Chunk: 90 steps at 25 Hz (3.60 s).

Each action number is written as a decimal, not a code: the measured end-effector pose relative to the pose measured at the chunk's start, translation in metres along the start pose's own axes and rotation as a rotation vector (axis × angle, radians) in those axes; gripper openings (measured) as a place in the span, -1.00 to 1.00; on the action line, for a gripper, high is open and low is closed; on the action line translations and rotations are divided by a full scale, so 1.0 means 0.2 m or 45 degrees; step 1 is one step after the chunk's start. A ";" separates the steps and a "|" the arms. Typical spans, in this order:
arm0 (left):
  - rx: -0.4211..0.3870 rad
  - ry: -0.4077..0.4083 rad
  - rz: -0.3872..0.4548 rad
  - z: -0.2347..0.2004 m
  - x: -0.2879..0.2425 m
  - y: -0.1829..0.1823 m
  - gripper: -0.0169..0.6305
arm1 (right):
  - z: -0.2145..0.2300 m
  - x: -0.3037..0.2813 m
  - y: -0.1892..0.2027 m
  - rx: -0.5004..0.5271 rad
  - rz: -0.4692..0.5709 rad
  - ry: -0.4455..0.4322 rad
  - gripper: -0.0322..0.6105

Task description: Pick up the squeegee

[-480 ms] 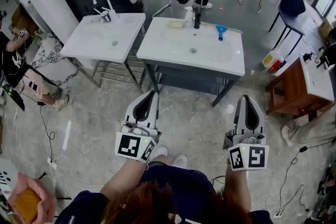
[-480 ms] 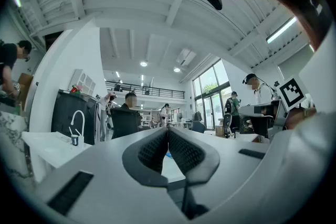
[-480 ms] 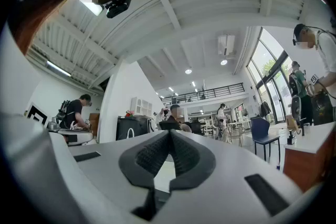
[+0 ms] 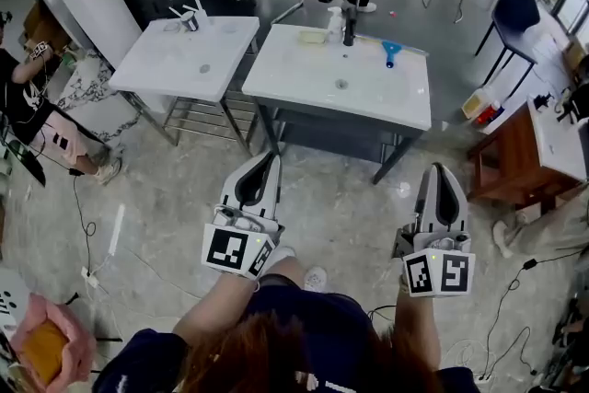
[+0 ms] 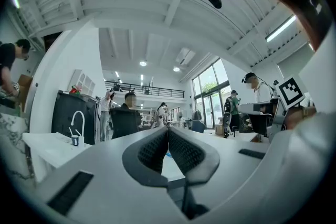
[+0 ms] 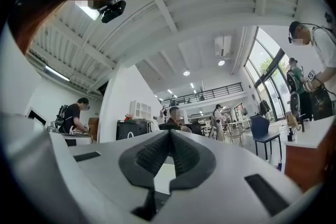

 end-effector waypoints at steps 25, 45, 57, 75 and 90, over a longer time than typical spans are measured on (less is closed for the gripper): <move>0.040 0.086 -0.035 -0.53 -0.93 0.14 -0.89 | 0.13 -1.00 0.28 -0.002 -0.145 0.028 -0.09; 0.071 0.178 -0.072 -0.97 -1.81 0.29 -0.89 | 0.34 -1.86 0.48 -0.007 -0.166 0.137 -0.09; 0.053 0.064 -0.059 -0.93 -2.58 0.36 -0.89 | 0.95 -2.53 0.53 -0.010 -0.151 0.024 -0.07; 0.068 0.008 -0.088 -0.87 -3.18 0.49 -0.89 | 1.39 -3.01 0.71 -0.046 -0.233 -0.057 -0.07; 0.150 0.090 -0.102 -0.92 -3.53 0.61 -0.89 | 1.51 -3.20 0.94 -0.094 -0.343 0.066 -0.06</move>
Point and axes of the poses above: the fingertips, and each gripper's own axes: x backward along the fingers, z to its right, y out of its underside, the point moved 7 cm from there along x, backward along the fingers, and after that the axes turned 3 degrees about -y, right-handed, at the moved point
